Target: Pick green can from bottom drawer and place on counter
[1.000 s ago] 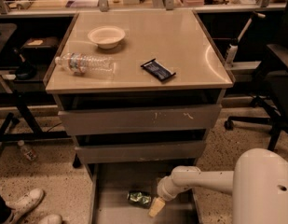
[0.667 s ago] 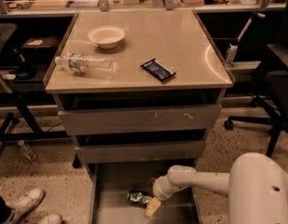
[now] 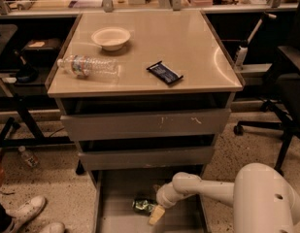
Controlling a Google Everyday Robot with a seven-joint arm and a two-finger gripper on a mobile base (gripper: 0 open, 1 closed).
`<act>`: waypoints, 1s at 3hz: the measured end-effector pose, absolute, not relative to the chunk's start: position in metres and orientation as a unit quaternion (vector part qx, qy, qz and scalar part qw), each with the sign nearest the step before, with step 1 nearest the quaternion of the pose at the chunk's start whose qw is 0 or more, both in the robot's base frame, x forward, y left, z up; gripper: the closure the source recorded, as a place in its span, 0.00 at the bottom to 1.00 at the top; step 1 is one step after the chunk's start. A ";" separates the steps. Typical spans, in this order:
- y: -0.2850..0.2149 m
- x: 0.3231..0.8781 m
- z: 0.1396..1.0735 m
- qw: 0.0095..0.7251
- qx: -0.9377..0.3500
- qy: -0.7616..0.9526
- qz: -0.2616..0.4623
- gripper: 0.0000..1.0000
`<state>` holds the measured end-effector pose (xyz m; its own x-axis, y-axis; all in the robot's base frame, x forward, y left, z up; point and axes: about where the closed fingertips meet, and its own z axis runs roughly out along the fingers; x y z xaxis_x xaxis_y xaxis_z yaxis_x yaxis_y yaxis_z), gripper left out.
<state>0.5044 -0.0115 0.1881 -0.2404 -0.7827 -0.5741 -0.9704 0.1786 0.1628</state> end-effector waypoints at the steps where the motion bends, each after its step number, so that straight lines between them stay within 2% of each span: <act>1: -0.008 0.491 0.175 0.184 -0.589 0.748 0.246 0.00; 3: 0.000 0.494 0.157 0.183 -0.601 0.743 0.233 0.00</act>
Offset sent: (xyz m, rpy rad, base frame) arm -0.0103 0.0117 -0.0348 -0.0414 -0.0413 -0.0005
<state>0.4939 0.0000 0.1573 -0.2115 -0.8069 -0.5515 -0.9773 0.1704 0.1255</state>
